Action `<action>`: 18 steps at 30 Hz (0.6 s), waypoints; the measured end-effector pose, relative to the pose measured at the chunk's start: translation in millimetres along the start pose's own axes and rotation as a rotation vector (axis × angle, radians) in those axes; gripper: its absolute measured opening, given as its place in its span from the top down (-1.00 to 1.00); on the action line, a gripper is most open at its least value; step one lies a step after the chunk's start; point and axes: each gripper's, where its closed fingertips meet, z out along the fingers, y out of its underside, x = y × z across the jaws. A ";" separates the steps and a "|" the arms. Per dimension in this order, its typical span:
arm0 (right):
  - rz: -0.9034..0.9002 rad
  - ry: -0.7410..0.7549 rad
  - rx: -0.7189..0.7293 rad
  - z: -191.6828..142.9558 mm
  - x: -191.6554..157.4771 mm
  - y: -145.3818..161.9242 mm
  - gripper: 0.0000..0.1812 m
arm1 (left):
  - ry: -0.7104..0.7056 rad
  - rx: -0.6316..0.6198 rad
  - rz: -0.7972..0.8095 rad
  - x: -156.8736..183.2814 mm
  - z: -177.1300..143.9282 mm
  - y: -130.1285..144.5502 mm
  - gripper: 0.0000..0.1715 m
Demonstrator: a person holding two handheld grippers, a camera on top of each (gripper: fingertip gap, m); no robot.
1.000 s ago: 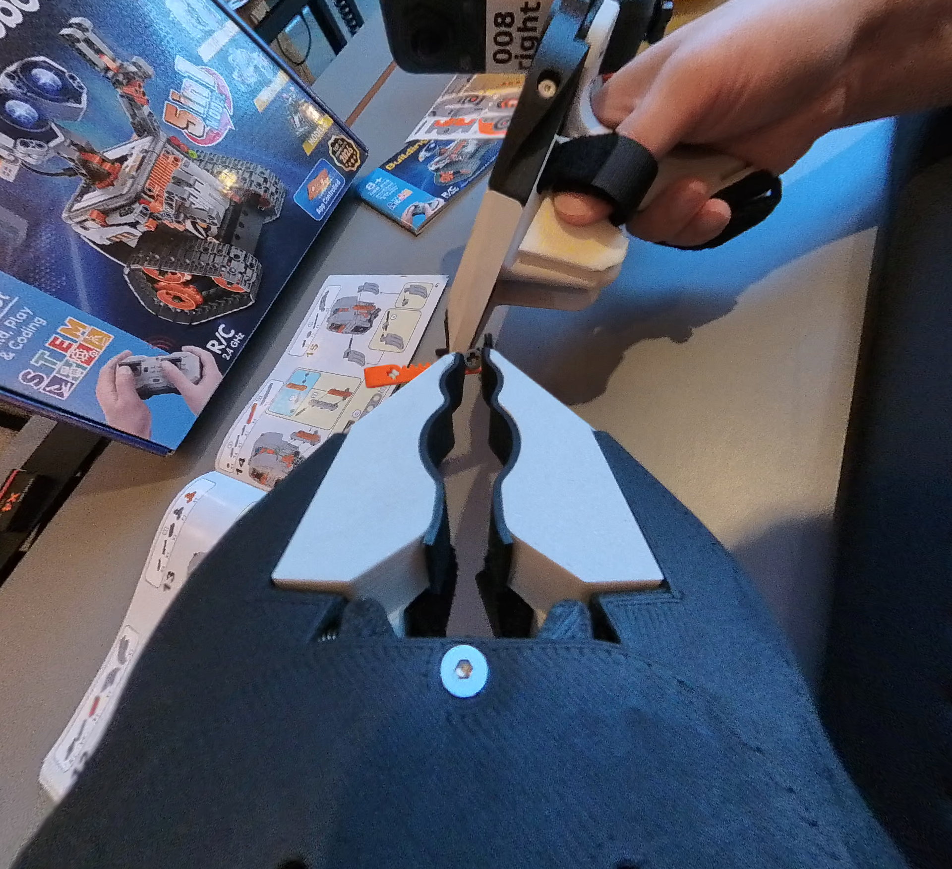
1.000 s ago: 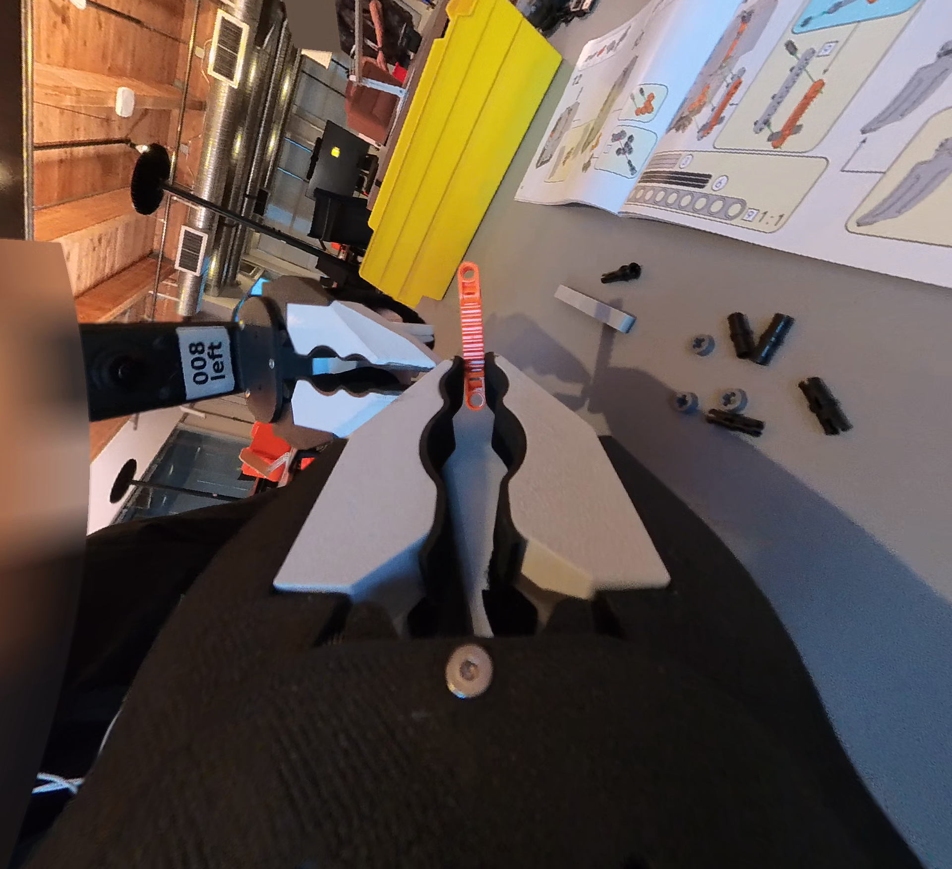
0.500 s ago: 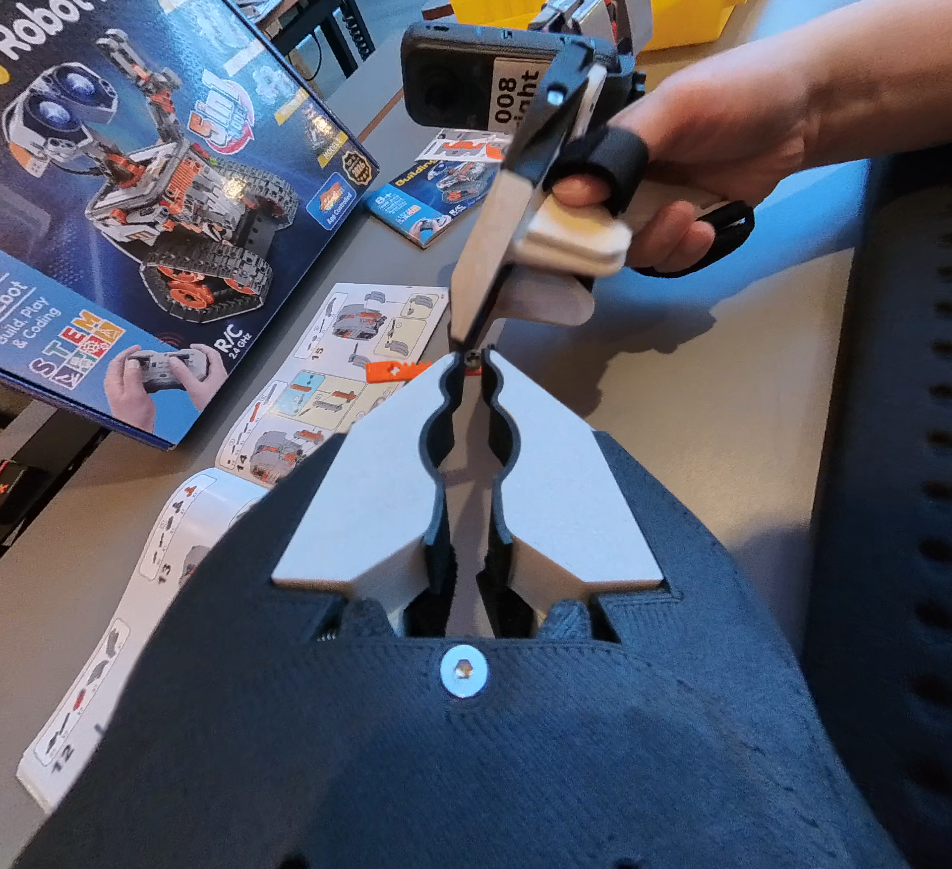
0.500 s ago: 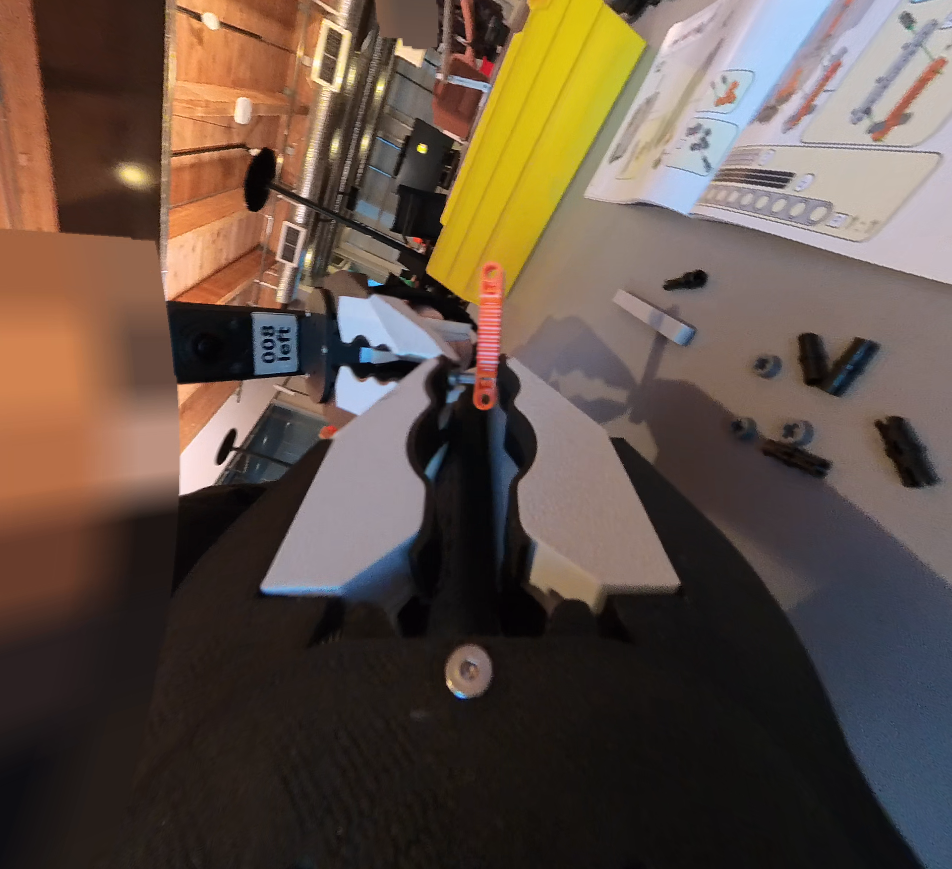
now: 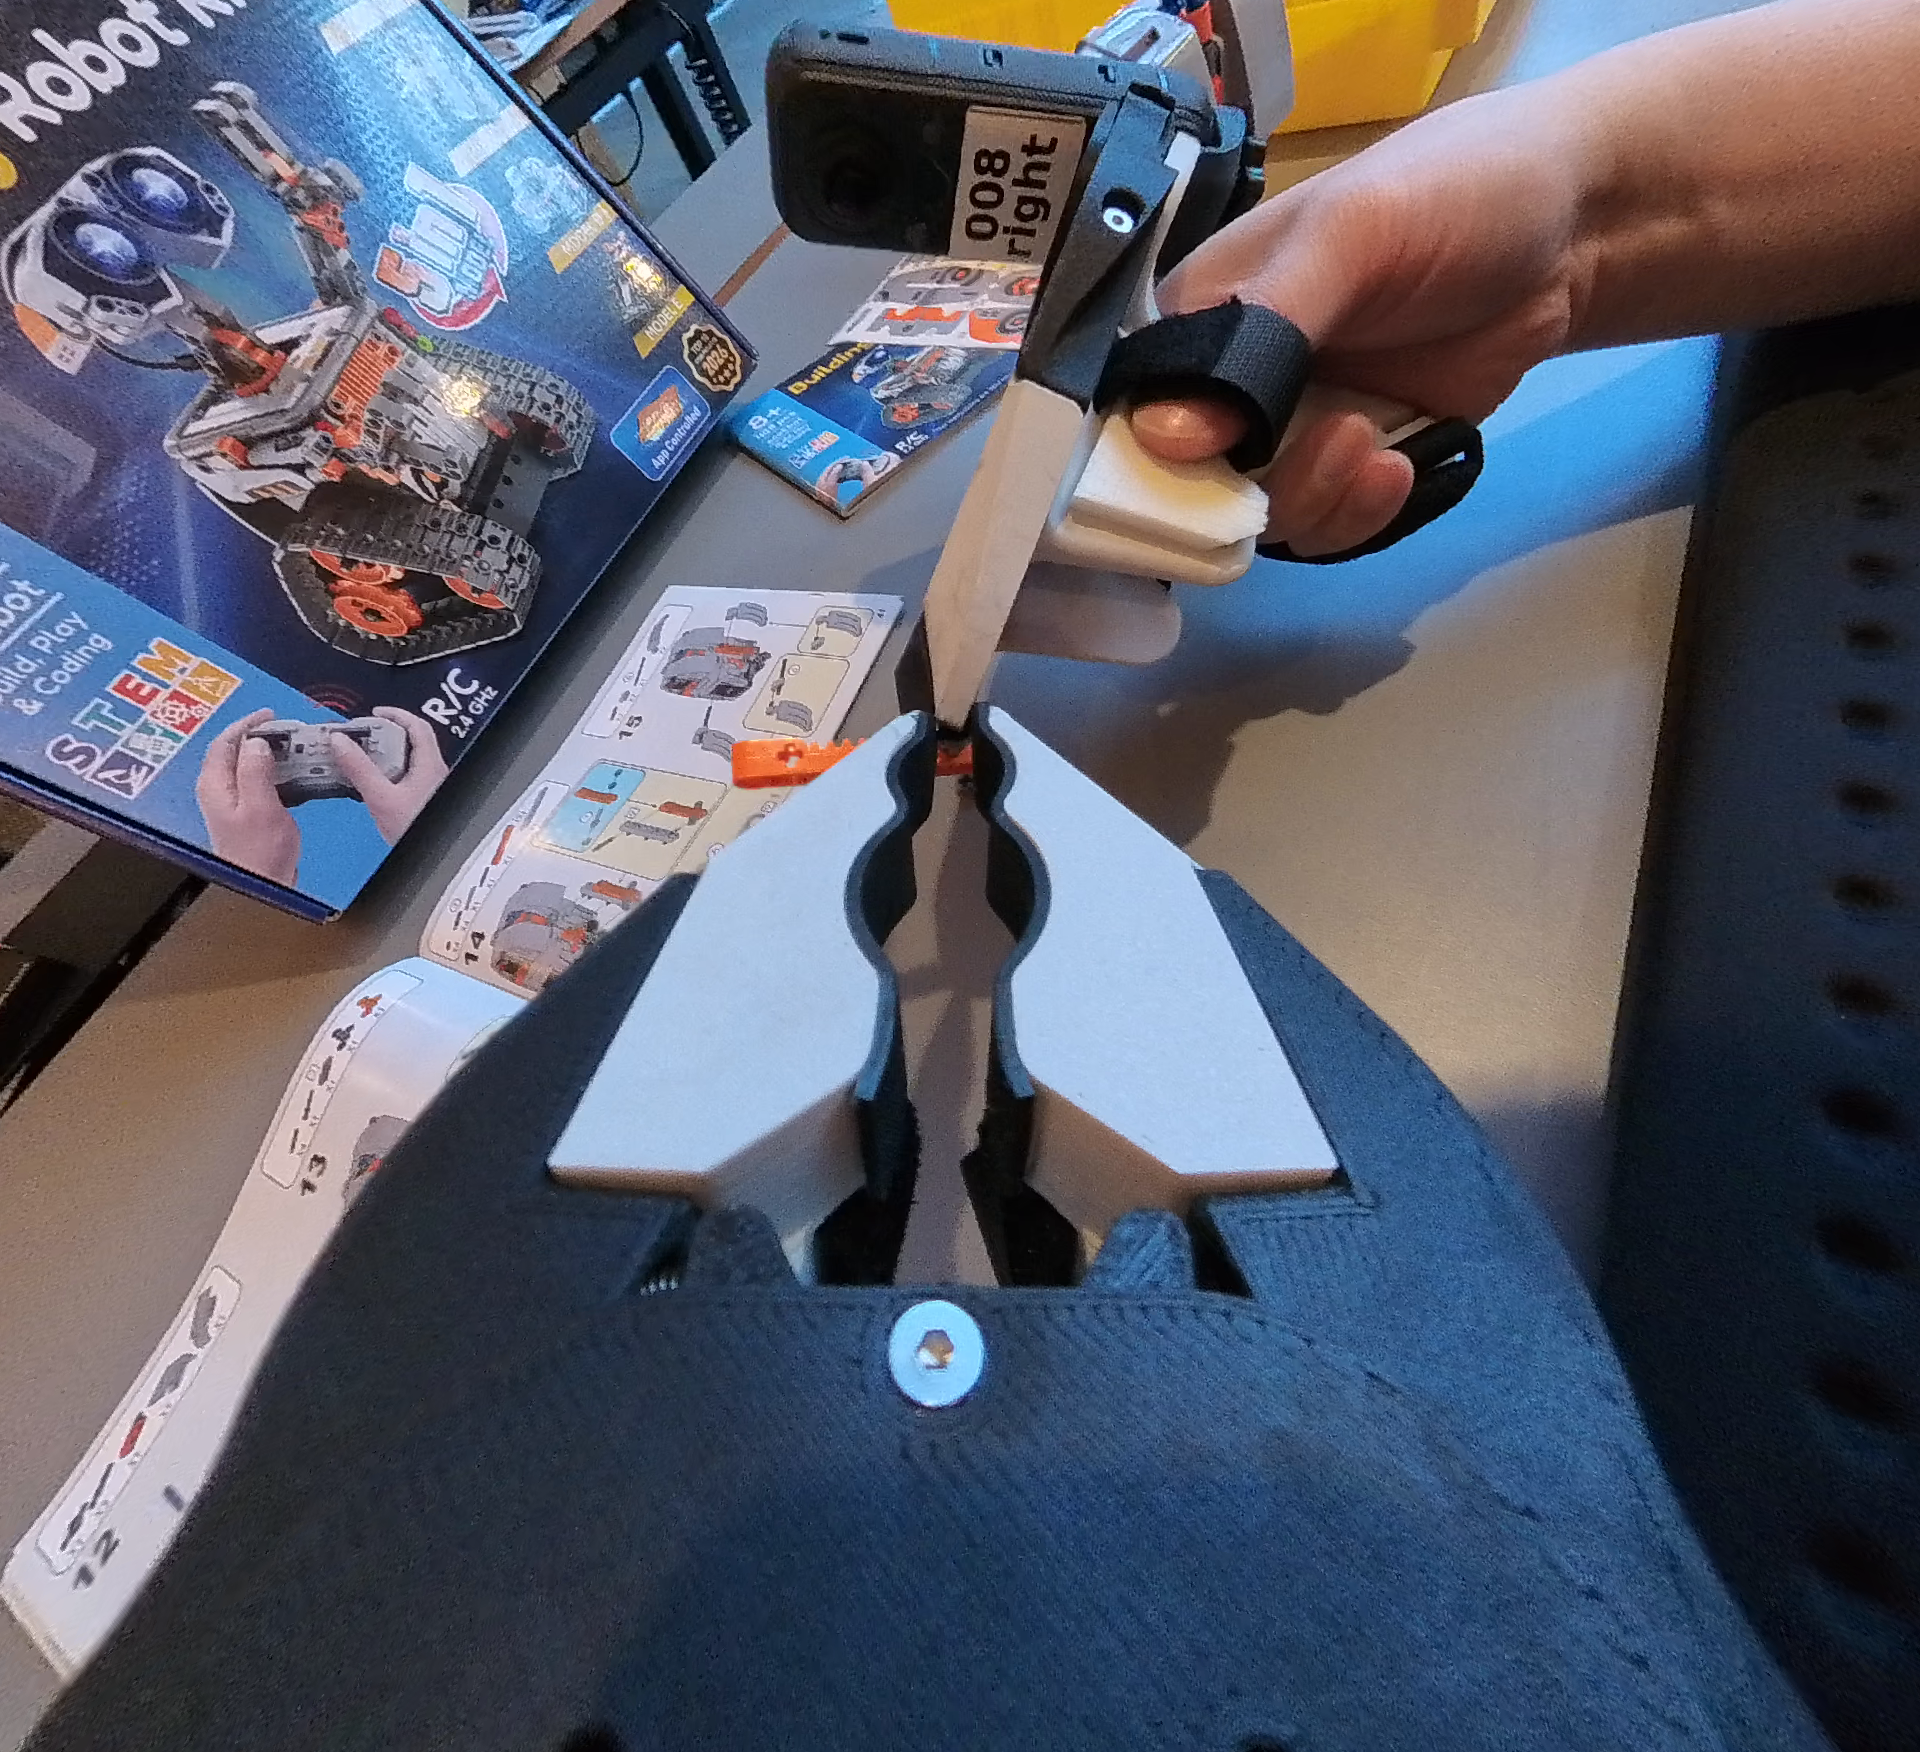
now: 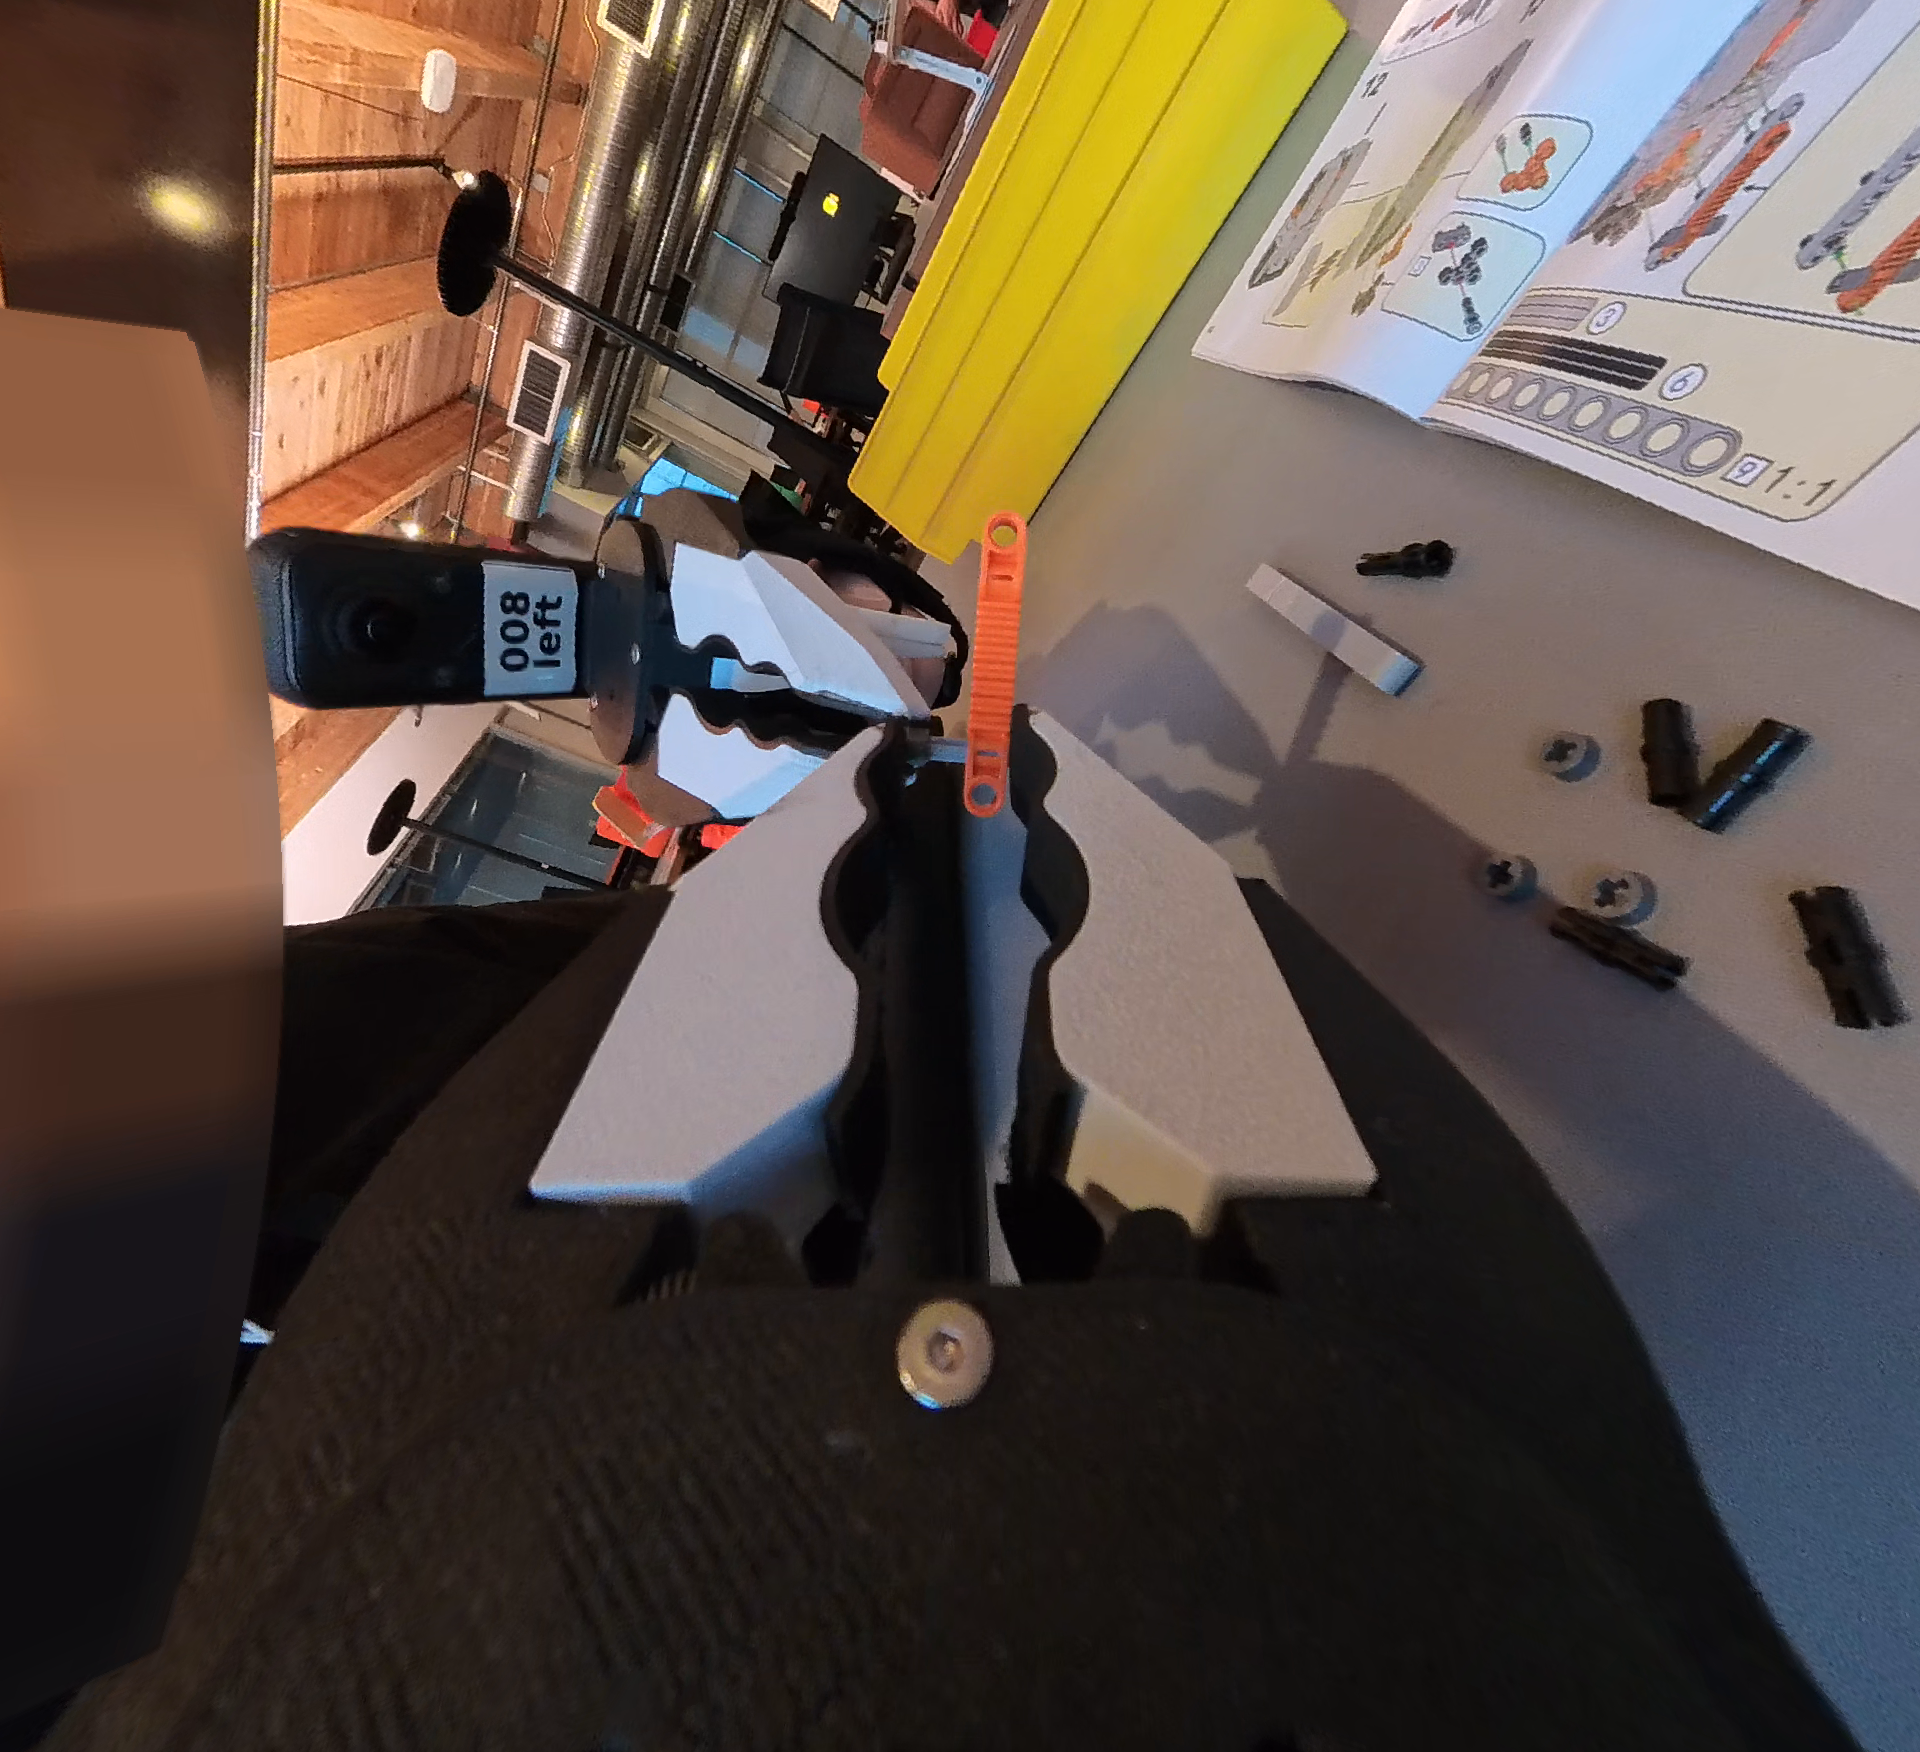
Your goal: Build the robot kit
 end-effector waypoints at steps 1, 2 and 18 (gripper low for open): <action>-0.006 0.001 0.002 -0.2 -0.5 -0.4 0.81 | -0.004 0.003 0.004 0.1 -0.1 -0.6 0.96; -0.011 0.001 0.001 -0.5 -1.2 -0.4 0.81 | -0.004 0.006 0.006 0.4 -0.4 -1.3 0.96; -0.005 -0.049 0.035 -1.5 -10.0 -4.7 0.83 | -0.044 0.051 0.015 -2.6 -3.4 -9.8 0.97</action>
